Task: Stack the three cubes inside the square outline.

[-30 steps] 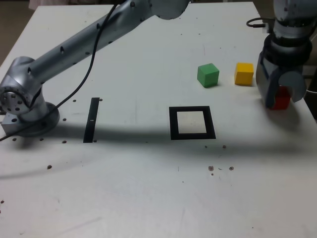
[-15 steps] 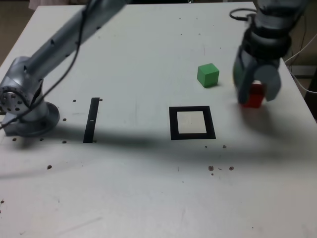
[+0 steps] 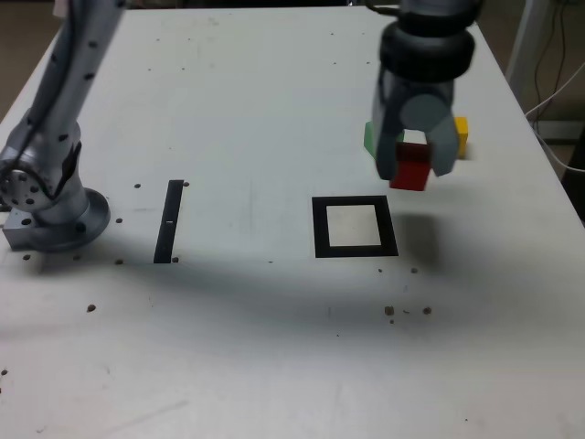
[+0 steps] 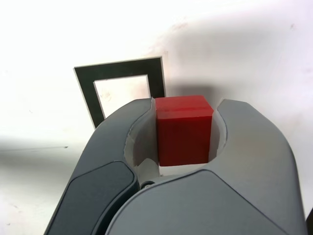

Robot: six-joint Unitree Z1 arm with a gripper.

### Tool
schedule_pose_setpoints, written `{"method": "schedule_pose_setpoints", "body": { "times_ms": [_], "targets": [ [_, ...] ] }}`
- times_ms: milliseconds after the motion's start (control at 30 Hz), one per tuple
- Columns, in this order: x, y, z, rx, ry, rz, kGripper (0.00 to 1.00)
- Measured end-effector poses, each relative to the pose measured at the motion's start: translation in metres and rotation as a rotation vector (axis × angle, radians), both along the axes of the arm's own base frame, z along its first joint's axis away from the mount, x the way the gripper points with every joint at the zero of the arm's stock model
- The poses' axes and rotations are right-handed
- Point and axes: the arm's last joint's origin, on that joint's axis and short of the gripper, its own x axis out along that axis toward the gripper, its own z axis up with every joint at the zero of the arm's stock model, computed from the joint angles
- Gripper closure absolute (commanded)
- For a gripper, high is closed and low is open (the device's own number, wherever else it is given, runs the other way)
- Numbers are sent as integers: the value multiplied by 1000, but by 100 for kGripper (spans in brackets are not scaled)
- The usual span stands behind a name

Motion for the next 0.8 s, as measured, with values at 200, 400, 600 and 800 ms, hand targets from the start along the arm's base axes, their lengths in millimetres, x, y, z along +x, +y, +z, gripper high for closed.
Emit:
{"method": "schedule_pose_setpoints", "body": {
  "times_ms": [200, 400, 600, 800],
  "targets": [
    [-29, -10, 4, 0, -21, 3, 73],
    [-41, -13, -5, 1, -29, 19, 73],
    [-49, -16, -20, 7, -26, 54, 73],
    [-52, -17, -31, 8, -28, 68, 73]
  ]
}}
